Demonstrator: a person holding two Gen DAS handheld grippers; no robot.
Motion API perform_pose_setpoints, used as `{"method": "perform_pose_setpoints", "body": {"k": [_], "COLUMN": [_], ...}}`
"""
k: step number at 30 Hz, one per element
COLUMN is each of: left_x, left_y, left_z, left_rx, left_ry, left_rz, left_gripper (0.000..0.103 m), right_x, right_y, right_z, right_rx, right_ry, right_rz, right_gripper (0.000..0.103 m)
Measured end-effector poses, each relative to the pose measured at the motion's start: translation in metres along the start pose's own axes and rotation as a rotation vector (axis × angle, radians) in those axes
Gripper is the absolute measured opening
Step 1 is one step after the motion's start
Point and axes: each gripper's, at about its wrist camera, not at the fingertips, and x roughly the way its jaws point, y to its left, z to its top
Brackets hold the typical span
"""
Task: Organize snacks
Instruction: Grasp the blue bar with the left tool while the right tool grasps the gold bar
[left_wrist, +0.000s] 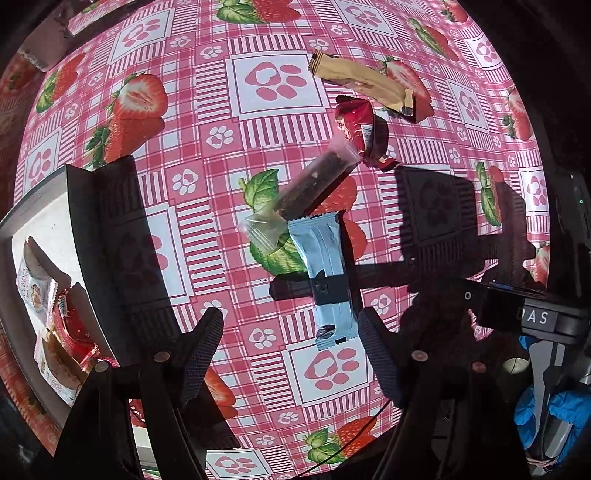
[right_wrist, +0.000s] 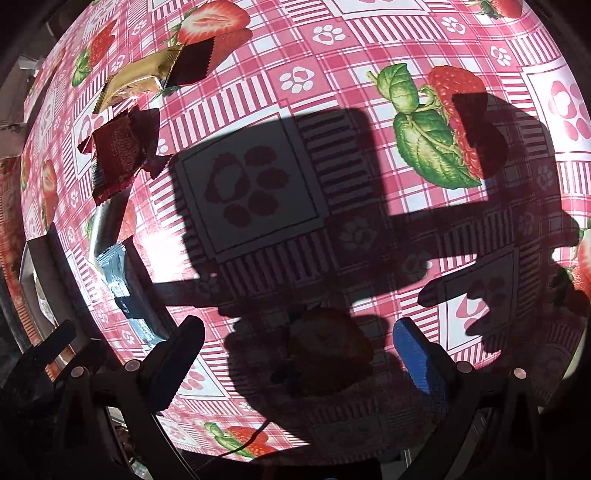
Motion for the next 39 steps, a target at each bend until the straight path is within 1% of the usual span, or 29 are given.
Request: {"method": "perform_pose_setpoints", "body": {"k": [3,5,7,10,11,16,20,23,25,26,27,29,30,32,33,34,35,36,37,38,39], "left_x": [0.023,0.033,0.036,0.039,0.040,0.039,0.039,0.041,0.043,0.045,0.045,0.045,0.045,0.043,0.042,0.040,0.038,0.034,0.032,0.030,0.028], "left_y": [-0.009,-0.012,-0.016,-0.025,-0.027,-0.024,-0.024,-0.024,-0.024,-0.024,-0.023,-0.023,-0.024,-0.024,-0.025,-0.026,-0.028,-0.031,-0.034,-0.038,-0.041], "left_z": [0.001,0.001,0.001,0.001,0.000,-0.001,-0.002,0.001,0.002,0.004,0.004,0.006,0.009,0.011,0.012,0.014,0.014,0.015,0.017,0.019,0.019], "left_rx": [-0.041,-0.058,-0.060,-0.030,-0.025,-0.039,-0.048,-0.046,-0.048,-0.047,-0.043,-0.030,-0.023,-0.016,-0.011,-0.005,0.001,0.011,0.023,0.038,0.057], "left_ry": [0.036,0.041,0.014,-0.008,-0.016,-0.023,-0.026,-0.030,-0.025,-0.024,-0.022,-0.021,-0.019,-0.016,-0.018,-0.022,-0.029,-0.037,-0.042,-0.046,-0.049], "left_rz": [0.014,0.045,0.089,0.155,0.166,0.163,0.163,0.166,0.166,0.165,0.166,0.166,0.163,0.163,0.163,0.163,0.164,0.165,0.166,0.167,0.168], "left_gripper": [0.079,0.079,0.082,0.084,0.084,0.088,0.091,0.095,0.096,0.096,0.096,0.096,0.095,0.093,0.090,0.085,0.081,0.072,0.060,0.053,0.035], "right_x": [0.002,-0.003,-0.010,-0.023,-0.027,-0.039,-0.037,-0.025,-0.013,-0.008,-0.004,-0.004,-0.003,-0.008,-0.014,-0.024,-0.030,-0.032,-0.033,-0.035,-0.035], "right_y": [-0.010,-0.013,-0.012,0.002,0.009,0.055,0.093,0.116,0.129,0.134,0.138,0.141,0.149,0.154,0.154,0.154,0.151,0.149,0.146,0.137,0.131], "right_z": [-0.002,0.000,0.005,0.022,0.029,0.063,0.088,0.104,0.112,0.116,0.113,0.114,0.117,0.121,0.122,0.133,0.132,0.131,0.131,0.129,0.127], "right_rx": [0.000,-0.012,-0.032,-0.091,-0.120,-0.282,-0.421,-0.516,-0.564,-0.573,-0.580,-0.575,-0.566,-0.551,-0.544,-0.541,-0.541,-0.533,-0.520,-0.506,-0.492], "right_ry": [-0.013,-0.040,-0.071,-0.131,-0.152,-0.237,-0.301,-0.298,-0.271,-0.256,-0.269,-0.281,-0.277,-0.287,-0.297,-0.306,-0.309,-0.299,-0.285,-0.278,-0.277], "right_rz": [-0.006,-0.012,-0.011,-0.017,-0.028,-0.079,-0.128,-0.161,-0.154,-0.155,-0.181,-0.175,-0.173,-0.183,-0.180,-0.178,-0.172,-0.162,-0.144,-0.128,-0.120], "right_gripper": [0.103,0.103,0.103,0.103,0.103,0.103,0.103,0.103,0.103,0.103,0.103,0.103,0.101,0.089,0.072,0.047,0.032,0.023,0.023,0.023,0.023]}}
